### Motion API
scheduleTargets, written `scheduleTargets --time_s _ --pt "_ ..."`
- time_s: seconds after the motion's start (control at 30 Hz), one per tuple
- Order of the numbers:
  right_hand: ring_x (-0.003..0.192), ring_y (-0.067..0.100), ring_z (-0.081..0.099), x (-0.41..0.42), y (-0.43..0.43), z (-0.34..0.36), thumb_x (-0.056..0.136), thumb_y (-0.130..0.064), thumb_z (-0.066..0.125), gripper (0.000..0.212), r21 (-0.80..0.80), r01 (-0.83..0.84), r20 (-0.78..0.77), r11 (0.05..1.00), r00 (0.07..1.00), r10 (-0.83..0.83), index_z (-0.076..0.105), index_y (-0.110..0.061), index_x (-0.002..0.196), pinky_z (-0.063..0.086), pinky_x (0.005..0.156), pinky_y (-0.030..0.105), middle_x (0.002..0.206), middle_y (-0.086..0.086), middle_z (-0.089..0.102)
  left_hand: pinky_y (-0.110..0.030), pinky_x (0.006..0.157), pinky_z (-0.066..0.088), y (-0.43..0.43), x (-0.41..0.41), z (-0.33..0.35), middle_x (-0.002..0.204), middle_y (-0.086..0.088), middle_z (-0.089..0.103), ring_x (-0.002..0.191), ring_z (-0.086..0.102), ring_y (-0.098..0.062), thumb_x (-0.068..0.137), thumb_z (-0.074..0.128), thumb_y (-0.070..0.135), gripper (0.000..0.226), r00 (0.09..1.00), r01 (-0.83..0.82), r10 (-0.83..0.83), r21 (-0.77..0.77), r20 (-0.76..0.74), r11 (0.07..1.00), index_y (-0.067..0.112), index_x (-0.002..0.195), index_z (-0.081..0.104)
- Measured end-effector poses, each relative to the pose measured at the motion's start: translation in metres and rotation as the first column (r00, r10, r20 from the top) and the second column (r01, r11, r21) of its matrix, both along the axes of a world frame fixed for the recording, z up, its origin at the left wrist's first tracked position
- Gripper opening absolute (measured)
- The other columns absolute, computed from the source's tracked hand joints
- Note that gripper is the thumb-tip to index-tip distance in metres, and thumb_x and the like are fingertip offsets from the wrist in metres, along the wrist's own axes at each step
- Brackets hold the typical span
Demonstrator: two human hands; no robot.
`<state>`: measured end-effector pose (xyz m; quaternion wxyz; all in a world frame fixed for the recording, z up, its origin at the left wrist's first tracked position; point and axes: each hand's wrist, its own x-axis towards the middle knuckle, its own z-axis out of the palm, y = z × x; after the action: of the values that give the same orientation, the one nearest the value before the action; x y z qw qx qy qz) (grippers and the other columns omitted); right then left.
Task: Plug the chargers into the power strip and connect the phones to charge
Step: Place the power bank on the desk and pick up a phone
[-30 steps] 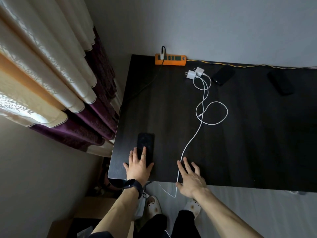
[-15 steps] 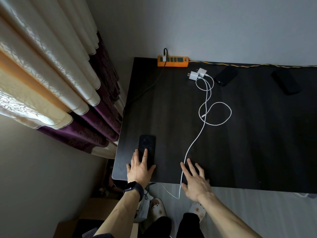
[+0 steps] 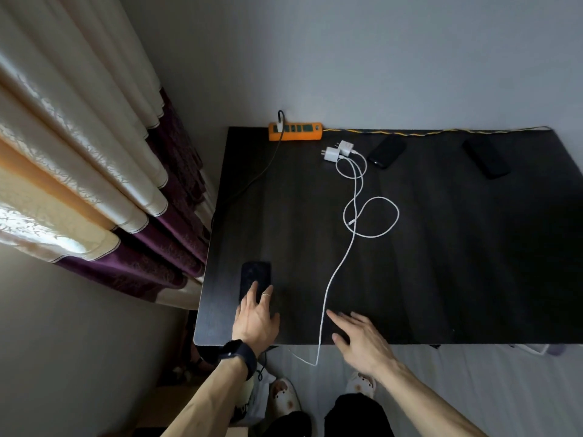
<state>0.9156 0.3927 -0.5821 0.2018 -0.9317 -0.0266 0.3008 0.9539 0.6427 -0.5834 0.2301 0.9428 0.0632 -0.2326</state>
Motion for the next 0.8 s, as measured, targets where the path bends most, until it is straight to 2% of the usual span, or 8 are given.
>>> scheduleTargets --time_s 0.1,0.27,0.5,0.57,0.67,0.8 --pt "0.145 0.009 0.031 -0.002 -0.028 0.01 0.099 -0.045 0.049 0.056 0.052 0.113 0.018 0.992 0.993 -0.114 0.031 -0.044 0.153 0.033 0.115 0.026 0.152 -0.015 0.048 -0.041 0.121 0.026 -0.033 0.018 0.011 0.165 -0.008 0.014 0.149 0.021 -0.028 0.095 0.056 0.032 0.068 0.996 0.088 -0.087 -0.018 0.019 0.996 0.03 0.155 0.023" --pt "0.135 0.003 0.042 0.031 -0.086 0.019 0.098 -0.048 0.049 0.046 0.058 0.208 0.083 0.976 0.974 -0.213 0.048 -0.041 0.144 0.034 0.108 0.017 0.141 -0.019 0.056 -0.036 0.119 0.027 -0.102 0.068 0.027 0.161 -0.005 0.023 0.146 0.027 -0.024 0.093 0.054 0.034 0.067 0.973 0.215 -0.212 -0.026 0.095 0.976 0.028 0.155 0.027" --pt "0.138 0.01 0.042 0.156 -0.183 0.001 0.099 -0.048 0.048 0.045 0.012 0.298 0.164 0.954 0.941 -0.296 0.052 -0.034 0.141 0.039 0.111 0.027 0.144 -0.013 0.055 -0.035 0.117 0.029 -0.203 0.185 0.038 0.157 -0.002 0.031 0.143 0.033 -0.022 0.093 0.054 0.032 0.062 0.951 0.259 -0.255 0.001 0.172 0.966 0.028 0.152 0.035" --pt "0.142 0.015 0.038 0.195 -0.207 -0.011 0.1 -0.048 0.046 0.048 -0.03 0.308 0.187 0.951 0.936 -0.298 0.049 -0.031 0.144 0.038 0.114 0.033 0.149 -0.007 0.05 -0.037 0.116 0.03 -0.228 0.221 0.035 0.157 -0.004 0.032 0.143 0.032 -0.023 0.093 0.056 0.031 0.061 0.949 0.262 -0.261 0.017 0.177 0.965 0.026 0.151 0.037" --pt "0.151 0.023 0.021 0.248 -0.241 -0.031 0.1 -0.051 0.041 0.055 -0.124 0.31 0.194 0.943 0.939 -0.283 0.036 -0.031 0.151 0.03 0.12 0.043 0.163 0.0 0.03 -0.038 0.117 0.03 -0.262 0.272 0.023 0.157 -0.005 0.031 0.143 0.031 -0.024 0.094 0.057 0.032 0.061 0.94 0.288 -0.295 0.062 0.174 0.956 0.025 0.151 0.036" --pt "0.155 0.027 -0.004 0.293 -0.278 -0.056 0.098 -0.06 0.034 0.064 -0.19 0.303 0.201 0.934 0.943 -0.265 0.011 -0.043 0.156 0.013 0.119 0.063 0.169 -0.001 0.001 -0.042 0.116 0.031 -0.3 0.333 0.006 0.157 -0.009 0.03 0.144 0.03 -0.028 0.093 0.059 0.033 0.064 0.934 0.302 -0.316 0.104 0.164 0.948 0.023 0.152 0.035"
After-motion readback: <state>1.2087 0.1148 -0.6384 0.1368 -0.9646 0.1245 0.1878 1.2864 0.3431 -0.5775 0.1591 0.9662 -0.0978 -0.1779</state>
